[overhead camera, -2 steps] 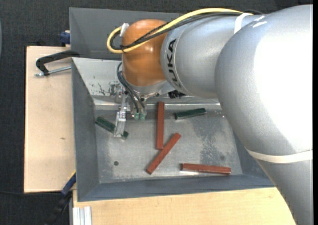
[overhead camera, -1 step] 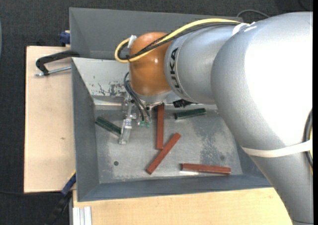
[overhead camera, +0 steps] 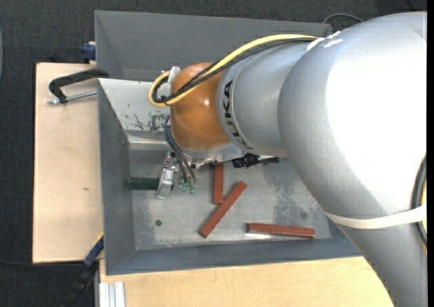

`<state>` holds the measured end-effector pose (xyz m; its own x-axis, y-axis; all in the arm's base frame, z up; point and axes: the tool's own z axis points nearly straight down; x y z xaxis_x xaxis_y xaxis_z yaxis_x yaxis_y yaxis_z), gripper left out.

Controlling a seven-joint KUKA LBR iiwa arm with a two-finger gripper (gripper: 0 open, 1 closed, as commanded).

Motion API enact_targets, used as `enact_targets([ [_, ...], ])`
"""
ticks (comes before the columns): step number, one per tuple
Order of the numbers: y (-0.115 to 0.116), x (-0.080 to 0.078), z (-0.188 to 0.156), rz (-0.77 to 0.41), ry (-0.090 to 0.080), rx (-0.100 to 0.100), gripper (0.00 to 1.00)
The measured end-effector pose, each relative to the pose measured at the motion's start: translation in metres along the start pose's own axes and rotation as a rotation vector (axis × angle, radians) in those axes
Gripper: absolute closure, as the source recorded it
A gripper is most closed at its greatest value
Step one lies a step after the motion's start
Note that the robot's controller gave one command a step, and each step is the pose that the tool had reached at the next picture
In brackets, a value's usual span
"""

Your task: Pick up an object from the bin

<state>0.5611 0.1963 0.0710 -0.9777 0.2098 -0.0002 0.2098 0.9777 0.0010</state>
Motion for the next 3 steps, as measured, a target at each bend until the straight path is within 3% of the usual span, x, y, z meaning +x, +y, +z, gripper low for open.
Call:
enact_targets([
  [3, -0.0002, -0.0001, 0.0001, 0.001, 0.000, -0.001, 1.00],
])
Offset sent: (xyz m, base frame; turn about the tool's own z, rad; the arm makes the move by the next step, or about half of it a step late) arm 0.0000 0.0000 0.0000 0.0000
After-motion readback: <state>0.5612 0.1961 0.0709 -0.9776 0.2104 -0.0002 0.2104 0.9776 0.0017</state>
